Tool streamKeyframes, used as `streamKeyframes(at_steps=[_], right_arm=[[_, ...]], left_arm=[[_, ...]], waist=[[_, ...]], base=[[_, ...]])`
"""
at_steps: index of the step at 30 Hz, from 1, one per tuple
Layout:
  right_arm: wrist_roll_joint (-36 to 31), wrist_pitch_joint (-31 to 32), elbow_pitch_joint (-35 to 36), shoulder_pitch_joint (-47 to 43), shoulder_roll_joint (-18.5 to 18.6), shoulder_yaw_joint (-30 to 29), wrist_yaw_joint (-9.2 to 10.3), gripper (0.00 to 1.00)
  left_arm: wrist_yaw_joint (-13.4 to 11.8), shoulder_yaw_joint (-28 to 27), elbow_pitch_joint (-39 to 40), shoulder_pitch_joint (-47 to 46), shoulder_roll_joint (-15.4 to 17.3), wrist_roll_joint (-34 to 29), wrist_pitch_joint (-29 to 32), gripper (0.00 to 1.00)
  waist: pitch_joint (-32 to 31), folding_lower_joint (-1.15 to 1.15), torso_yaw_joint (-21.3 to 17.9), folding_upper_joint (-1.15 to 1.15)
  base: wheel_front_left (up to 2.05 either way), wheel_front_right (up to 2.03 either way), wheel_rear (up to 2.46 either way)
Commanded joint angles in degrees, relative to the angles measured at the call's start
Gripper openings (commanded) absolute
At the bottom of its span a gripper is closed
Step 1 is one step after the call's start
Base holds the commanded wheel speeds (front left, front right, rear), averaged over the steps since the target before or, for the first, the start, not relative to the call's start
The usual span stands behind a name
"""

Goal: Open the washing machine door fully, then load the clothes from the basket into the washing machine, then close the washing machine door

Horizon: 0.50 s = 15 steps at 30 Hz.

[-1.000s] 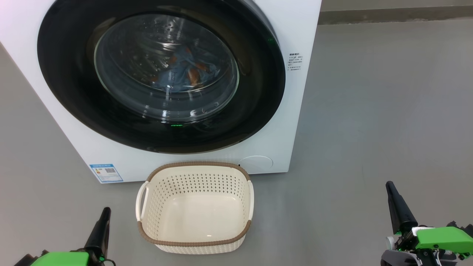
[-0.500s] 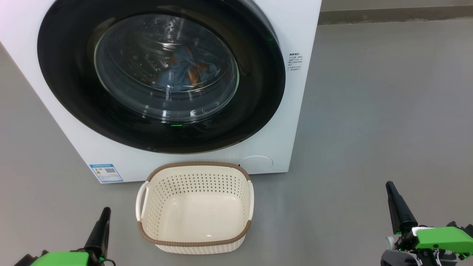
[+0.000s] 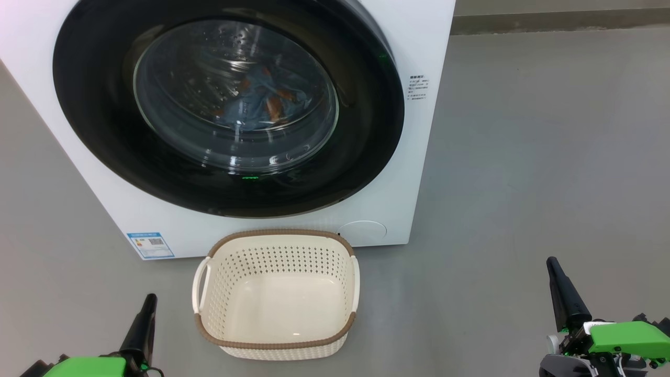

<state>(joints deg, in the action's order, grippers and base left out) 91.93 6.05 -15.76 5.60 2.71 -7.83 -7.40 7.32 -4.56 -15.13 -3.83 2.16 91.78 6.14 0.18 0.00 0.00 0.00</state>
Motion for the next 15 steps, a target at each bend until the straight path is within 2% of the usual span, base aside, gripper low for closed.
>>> streamKeyframes(at_steps=[1, 15], right_arm=[[0.2, 0.5, 1.7, 0.6, 0.2, 1.3, -0.09, 0.00], [0.2, 0.4, 1.7, 0.6, 0.2, 1.3, -0.09, 0.00]], left_arm=[[0.2, -2.0, 1.1, -2.4, 0.7, 0.3, 0.4, 0.00], [0.2, -2.0, 1.1, -2.4, 0.7, 0.3, 0.4, 0.00]], waist=[[0.0, 0.00, 0.0, 0.00], [0.0, 0.00, 0.0, 0.00]], base=[[0.00, 0.00, 0.00], [0.00, 0.00, 0.00]])
